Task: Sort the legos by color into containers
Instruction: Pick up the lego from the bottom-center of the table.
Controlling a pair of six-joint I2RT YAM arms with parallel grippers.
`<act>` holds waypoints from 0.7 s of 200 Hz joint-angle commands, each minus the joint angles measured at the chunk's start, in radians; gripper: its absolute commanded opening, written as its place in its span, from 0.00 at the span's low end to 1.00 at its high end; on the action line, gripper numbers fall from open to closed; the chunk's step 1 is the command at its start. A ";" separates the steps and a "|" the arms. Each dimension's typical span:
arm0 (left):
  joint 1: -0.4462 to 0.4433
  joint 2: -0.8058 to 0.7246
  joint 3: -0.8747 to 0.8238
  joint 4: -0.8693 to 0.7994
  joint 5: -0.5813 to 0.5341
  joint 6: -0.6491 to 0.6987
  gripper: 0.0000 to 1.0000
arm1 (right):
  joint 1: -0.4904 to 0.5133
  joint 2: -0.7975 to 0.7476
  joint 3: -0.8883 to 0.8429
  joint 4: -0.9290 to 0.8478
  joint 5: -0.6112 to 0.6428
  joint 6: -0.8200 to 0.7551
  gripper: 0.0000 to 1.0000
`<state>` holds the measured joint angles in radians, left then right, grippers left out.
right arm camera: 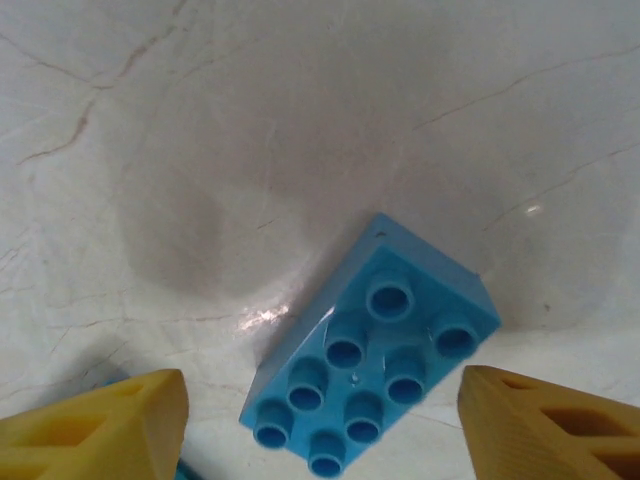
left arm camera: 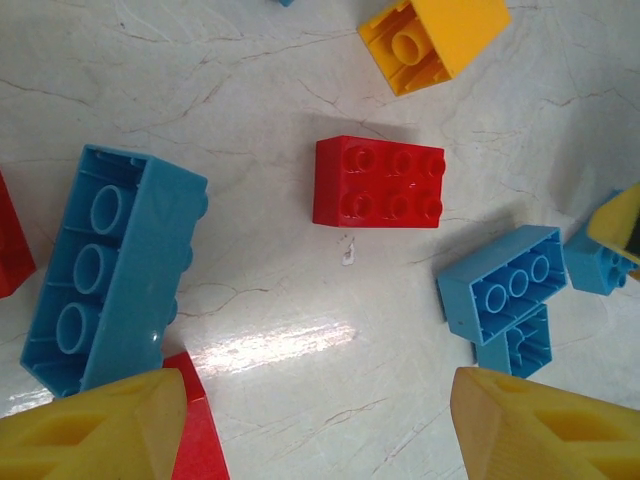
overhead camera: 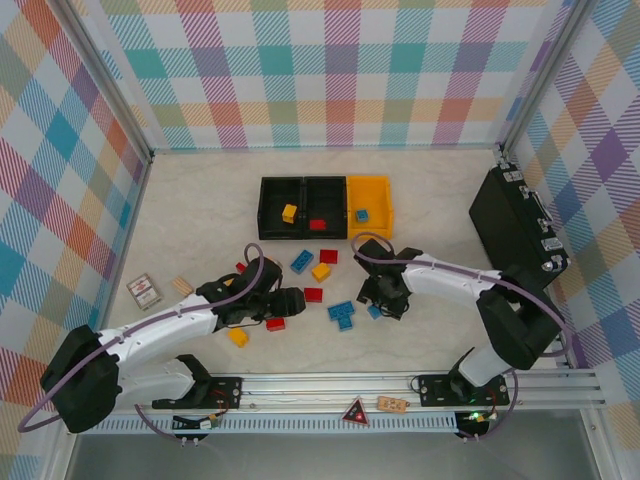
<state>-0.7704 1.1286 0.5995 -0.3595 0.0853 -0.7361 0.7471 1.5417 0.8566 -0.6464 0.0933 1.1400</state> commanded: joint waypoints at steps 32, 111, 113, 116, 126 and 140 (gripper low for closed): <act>-0.013 0.002 0.009 0.008 -0.012 0.004 0.70 | -0.002 0.013 0.001 0.026 -0.012 -0.021 0.38; -0.013 0.035 0.037 0.014 -0.007 0.012 0.70 | -0.017 -0.054 0.169 -0.084 0.096 -0.212 0.27; -0.015 0.035 0.037 0.014 -0.007 0.013 0.70 | -0.020 -0.053 0.179 -0.088 0.098 -0.221 0.27; -0.014 0.036 0.037 0.015 -0.006 0.012 0.70 | -0.026 -0.050 0.192 -0.093 0.098 -0.235 0.27; -0.014 0.037 0.039 0.017 -0.004 0.011 0.70 | -0.049 -0.037 0.243 -0.107 0.099 -0.285 0.27; -0.014 0.033 0.037 0.021 -0.003 0.007 0.70 | -0.084 -0.004 0.321 -0.131 0.097 -0.353 0.27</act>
<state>-0.7719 1.1595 0.6090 -0.3580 0.0856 -0.7357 0.7151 1.5223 1.0687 -0.7124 0.1528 0.9394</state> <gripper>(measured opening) 0.702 0.294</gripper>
